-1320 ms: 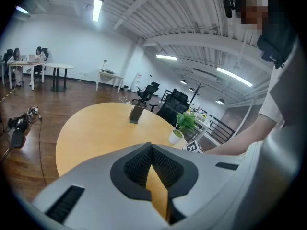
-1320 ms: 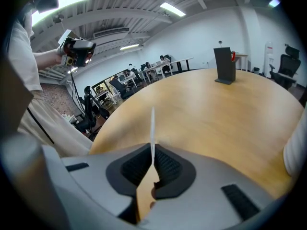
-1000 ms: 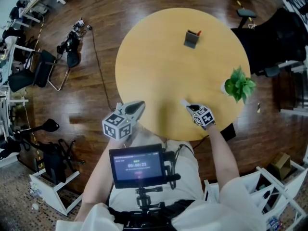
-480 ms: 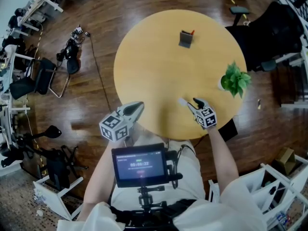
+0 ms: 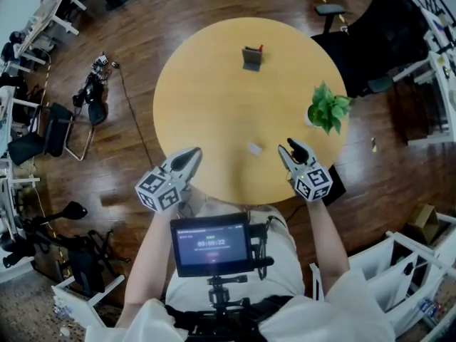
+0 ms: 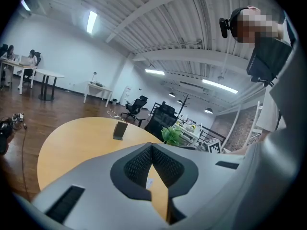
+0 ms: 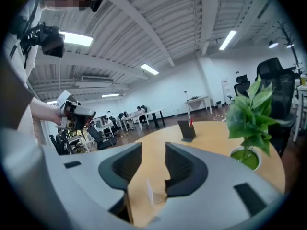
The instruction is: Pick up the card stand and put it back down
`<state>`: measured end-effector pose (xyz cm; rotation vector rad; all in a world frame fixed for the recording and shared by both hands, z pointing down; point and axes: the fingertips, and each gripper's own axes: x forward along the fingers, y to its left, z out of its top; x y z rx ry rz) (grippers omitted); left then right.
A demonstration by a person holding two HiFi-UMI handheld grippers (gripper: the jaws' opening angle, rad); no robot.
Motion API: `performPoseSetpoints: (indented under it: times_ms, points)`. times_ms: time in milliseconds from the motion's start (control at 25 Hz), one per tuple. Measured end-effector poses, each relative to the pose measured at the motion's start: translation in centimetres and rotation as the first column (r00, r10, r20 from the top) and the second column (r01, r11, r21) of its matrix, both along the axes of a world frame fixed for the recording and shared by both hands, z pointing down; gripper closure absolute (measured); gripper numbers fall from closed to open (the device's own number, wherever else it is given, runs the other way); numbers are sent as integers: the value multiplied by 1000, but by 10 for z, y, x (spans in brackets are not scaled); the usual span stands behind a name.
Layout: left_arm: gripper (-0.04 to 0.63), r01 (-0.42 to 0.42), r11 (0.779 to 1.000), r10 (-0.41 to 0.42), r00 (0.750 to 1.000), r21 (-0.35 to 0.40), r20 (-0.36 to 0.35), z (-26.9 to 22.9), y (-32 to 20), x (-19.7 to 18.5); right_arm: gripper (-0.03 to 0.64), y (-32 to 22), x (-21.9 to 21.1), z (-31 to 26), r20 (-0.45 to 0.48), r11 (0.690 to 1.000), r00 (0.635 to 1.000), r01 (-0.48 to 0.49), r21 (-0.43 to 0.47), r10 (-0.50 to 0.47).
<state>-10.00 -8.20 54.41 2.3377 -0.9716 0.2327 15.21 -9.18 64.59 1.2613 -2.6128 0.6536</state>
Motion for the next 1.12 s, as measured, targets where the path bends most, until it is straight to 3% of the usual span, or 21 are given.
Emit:
performPoseSetpoints:
  times_ms: [560,800,1120]
  points:
    - [600,-33,997,37,998,68,-58,-45,3,35,468,27,23,-151,47,969,997,-69,238,59]
    - [600,-62,996,68,994,71,-88,-44,-1,43,468,39,18,-164,16,961,998,-65,270,63]
    - [600,-132,990,138,982,56,-125,-40,-14,34,477,47,10,-165,-16,953,989,-140,269,150]
